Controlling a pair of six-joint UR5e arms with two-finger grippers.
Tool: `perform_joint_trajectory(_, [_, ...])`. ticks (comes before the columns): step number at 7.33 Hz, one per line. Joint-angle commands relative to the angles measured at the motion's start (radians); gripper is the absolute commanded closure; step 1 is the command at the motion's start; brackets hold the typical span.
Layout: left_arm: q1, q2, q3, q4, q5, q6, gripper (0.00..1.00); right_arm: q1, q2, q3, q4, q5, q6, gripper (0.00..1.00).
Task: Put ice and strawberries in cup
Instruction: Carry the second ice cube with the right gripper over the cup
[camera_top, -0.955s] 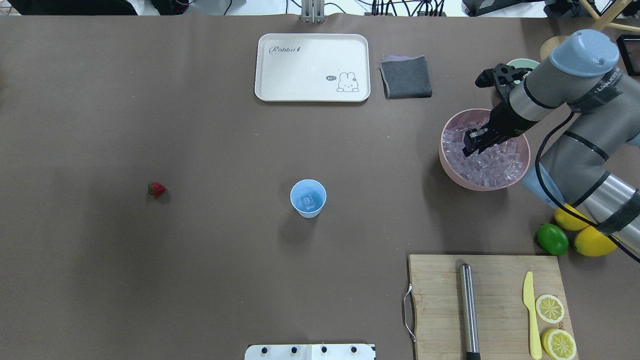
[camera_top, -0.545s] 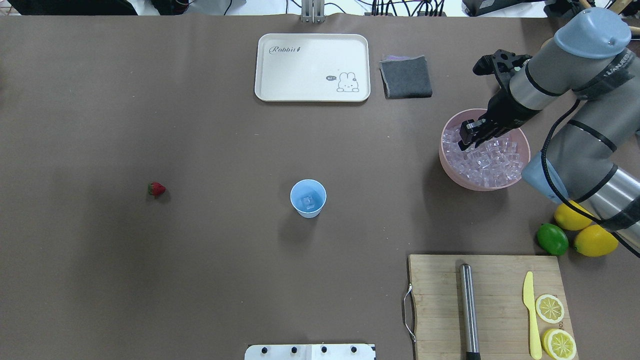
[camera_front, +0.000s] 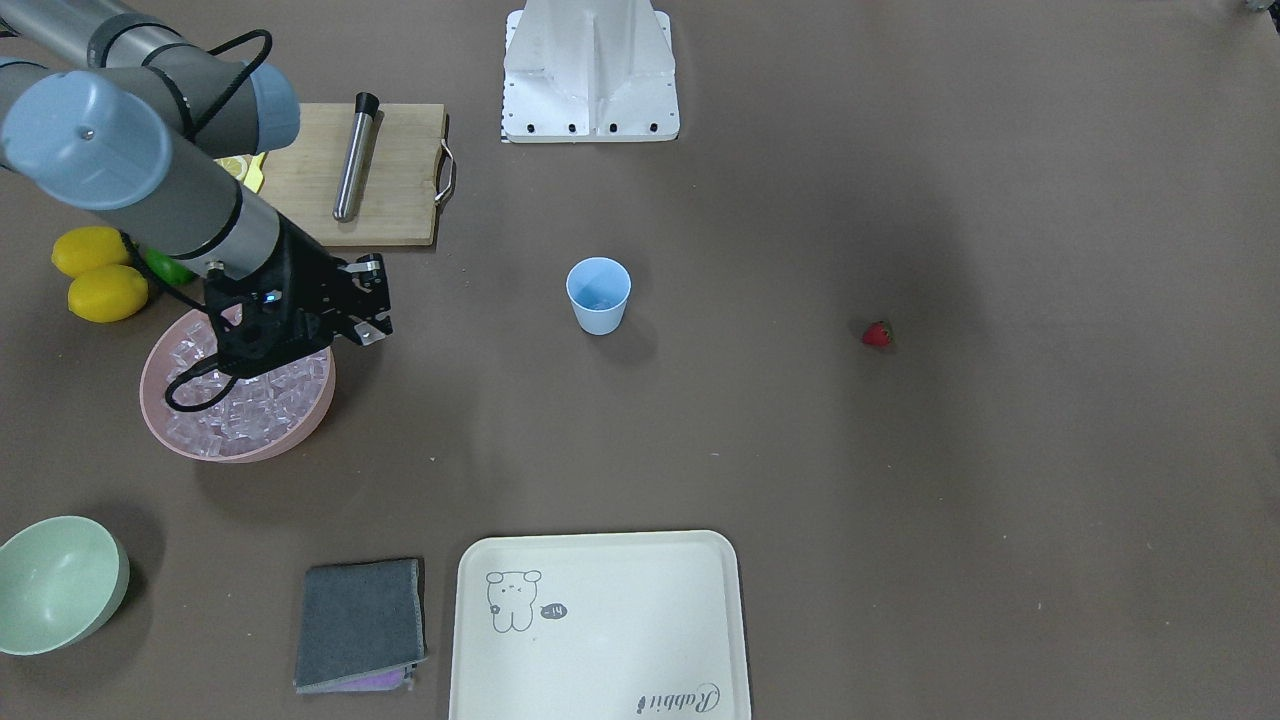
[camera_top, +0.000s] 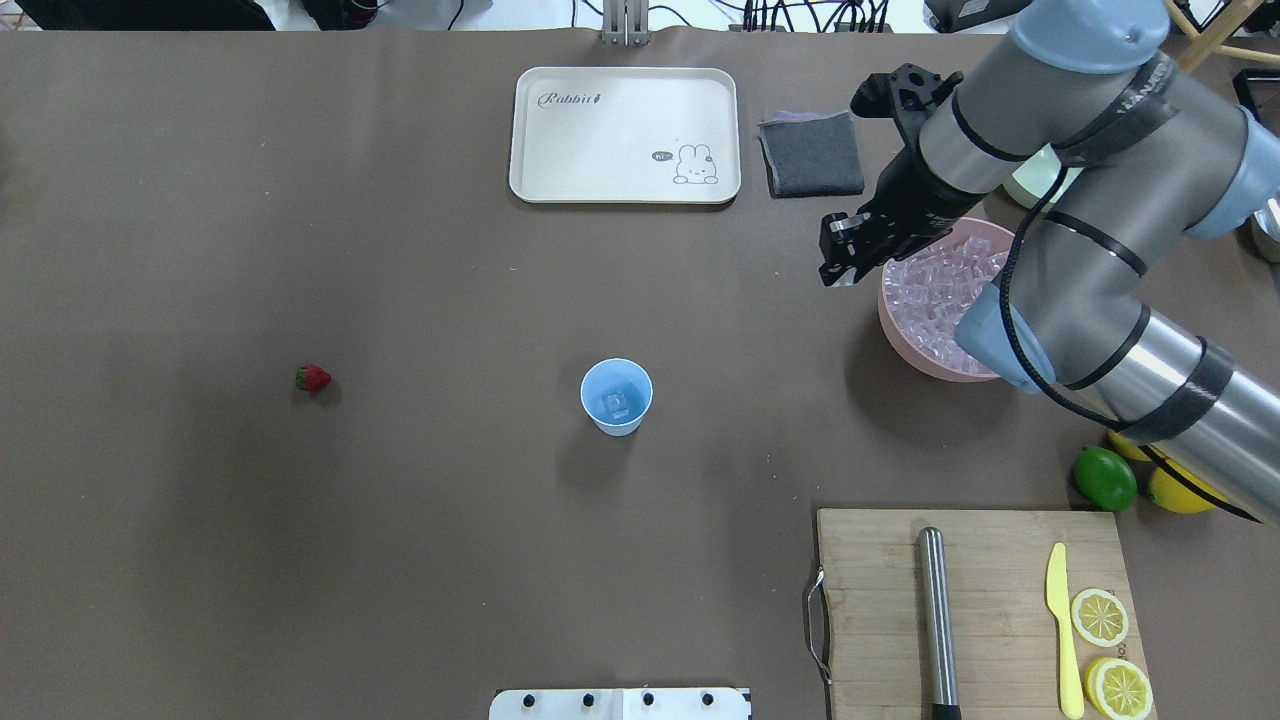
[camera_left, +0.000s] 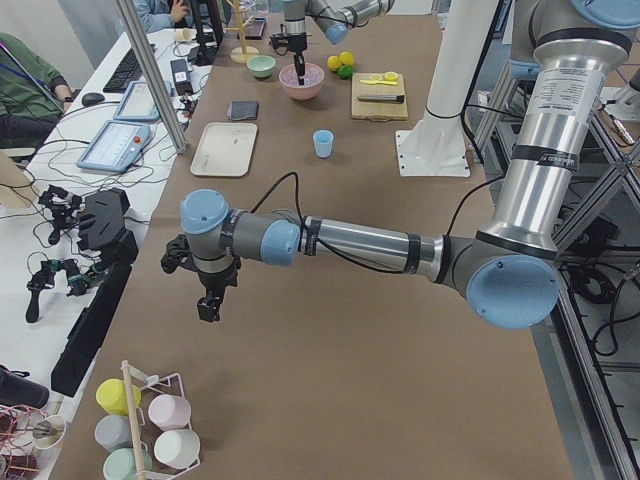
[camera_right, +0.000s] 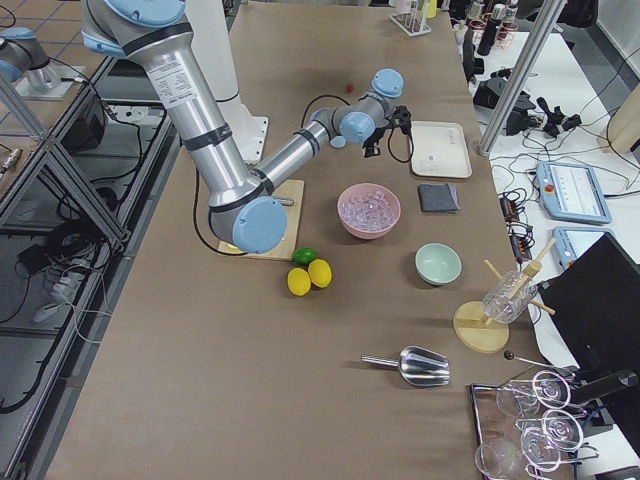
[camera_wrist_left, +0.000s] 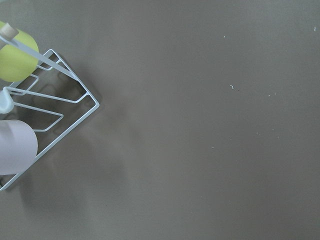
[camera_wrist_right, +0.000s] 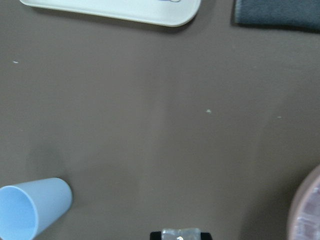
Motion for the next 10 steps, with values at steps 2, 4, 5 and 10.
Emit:
perform_joint_trajectory(2, [0.0, -0.001, 0.001, 0.001, -0.002, -0.002, 0.02, -0.153, 0.094, 0.016, 0.004, -0.151, 0.246, 1.0])
perform_joint_trajectory(4, [0.002, -0.002, 0.003, 0.004, -0.002, -0.002, 0.02, -0.26, 0.117, 0.015, 0.004, -0.283, 0.339, 1.0])
perform_joint_trajectory(5, [0.0, -0.001, 0.001, 0.002, -0.002, -0.002, 0.02, -0.297, 0.126, 0.015, 0.004, -0.322, 0.349, 1.0])
perform_joint_trajectory(10, [0.0, -0.001, 0.012, -0.001, -0.002, 0.001, 0.02, -0.371, 0.177, -0.02, 0.002, -0.412, 0.378, 1.0])
